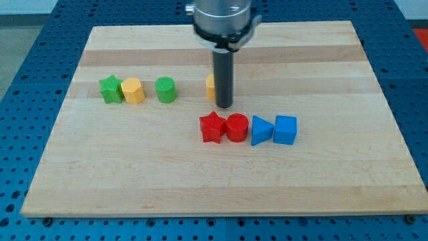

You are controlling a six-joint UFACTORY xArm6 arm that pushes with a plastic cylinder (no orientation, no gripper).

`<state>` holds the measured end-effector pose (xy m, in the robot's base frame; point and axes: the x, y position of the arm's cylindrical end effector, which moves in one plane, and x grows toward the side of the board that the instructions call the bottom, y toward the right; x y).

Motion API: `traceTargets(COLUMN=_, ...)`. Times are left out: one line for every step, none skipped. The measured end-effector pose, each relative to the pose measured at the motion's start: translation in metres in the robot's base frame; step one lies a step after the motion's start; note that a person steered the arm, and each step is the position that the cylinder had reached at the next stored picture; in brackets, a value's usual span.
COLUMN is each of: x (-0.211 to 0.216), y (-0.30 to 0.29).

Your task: Slide the yellow heart to the bottom right side of the green circle

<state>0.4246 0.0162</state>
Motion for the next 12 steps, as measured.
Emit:
traceTargets(x=-0.012, y=0.029)
traceTargets(x=-0.045, y=0.022)
traceTargets(x=-0.049, y=-0.016)
traceTargets(x=-0.033, y=-0.045)
traceTargets(x=-0.034, y=-0.043)
traceTargets(x=-0.034, y=-0.008)
traceTargets(x=-0.012, y=0.000)
traceTargets(x=-0.008, y=-0.019)
traceTargets(x=-0.008, y=-0.051)
traceTargets(x=-0.008, y=-0.070)
traceTargets(x=-0.010, y=-0.071)
traceTargets(x=-0.009, y=-0.042)
